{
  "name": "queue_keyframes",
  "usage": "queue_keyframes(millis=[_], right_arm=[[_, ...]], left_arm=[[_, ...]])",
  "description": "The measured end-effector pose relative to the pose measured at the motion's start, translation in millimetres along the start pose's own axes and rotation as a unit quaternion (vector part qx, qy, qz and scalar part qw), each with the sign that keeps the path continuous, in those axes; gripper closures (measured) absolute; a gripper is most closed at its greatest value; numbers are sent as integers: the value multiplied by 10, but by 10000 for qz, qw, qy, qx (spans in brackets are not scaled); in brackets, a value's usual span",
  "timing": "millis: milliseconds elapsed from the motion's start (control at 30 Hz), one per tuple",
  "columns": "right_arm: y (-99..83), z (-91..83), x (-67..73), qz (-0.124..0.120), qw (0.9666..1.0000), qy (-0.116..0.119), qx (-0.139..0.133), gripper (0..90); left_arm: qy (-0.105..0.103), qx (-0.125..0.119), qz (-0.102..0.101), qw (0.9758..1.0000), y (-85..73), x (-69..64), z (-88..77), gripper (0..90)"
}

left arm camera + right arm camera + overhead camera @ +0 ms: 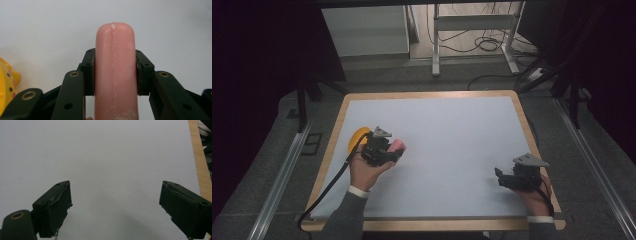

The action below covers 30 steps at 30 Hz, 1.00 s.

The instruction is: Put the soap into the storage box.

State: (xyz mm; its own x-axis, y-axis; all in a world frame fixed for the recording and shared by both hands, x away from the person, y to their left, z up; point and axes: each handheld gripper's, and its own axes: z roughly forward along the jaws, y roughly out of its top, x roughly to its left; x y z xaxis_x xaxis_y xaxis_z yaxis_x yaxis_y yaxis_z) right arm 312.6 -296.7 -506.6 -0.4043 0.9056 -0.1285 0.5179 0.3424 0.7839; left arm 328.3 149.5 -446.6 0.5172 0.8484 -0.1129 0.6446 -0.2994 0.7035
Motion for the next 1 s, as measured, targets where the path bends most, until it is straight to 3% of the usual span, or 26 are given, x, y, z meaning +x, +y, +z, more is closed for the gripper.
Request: queue_keyframes(millis=[1000], right_arm=[[-9,8,-8,7,10000,-7,25,104]], left_arm=[[331,-104,-316,9989,39,357,-159,600]])
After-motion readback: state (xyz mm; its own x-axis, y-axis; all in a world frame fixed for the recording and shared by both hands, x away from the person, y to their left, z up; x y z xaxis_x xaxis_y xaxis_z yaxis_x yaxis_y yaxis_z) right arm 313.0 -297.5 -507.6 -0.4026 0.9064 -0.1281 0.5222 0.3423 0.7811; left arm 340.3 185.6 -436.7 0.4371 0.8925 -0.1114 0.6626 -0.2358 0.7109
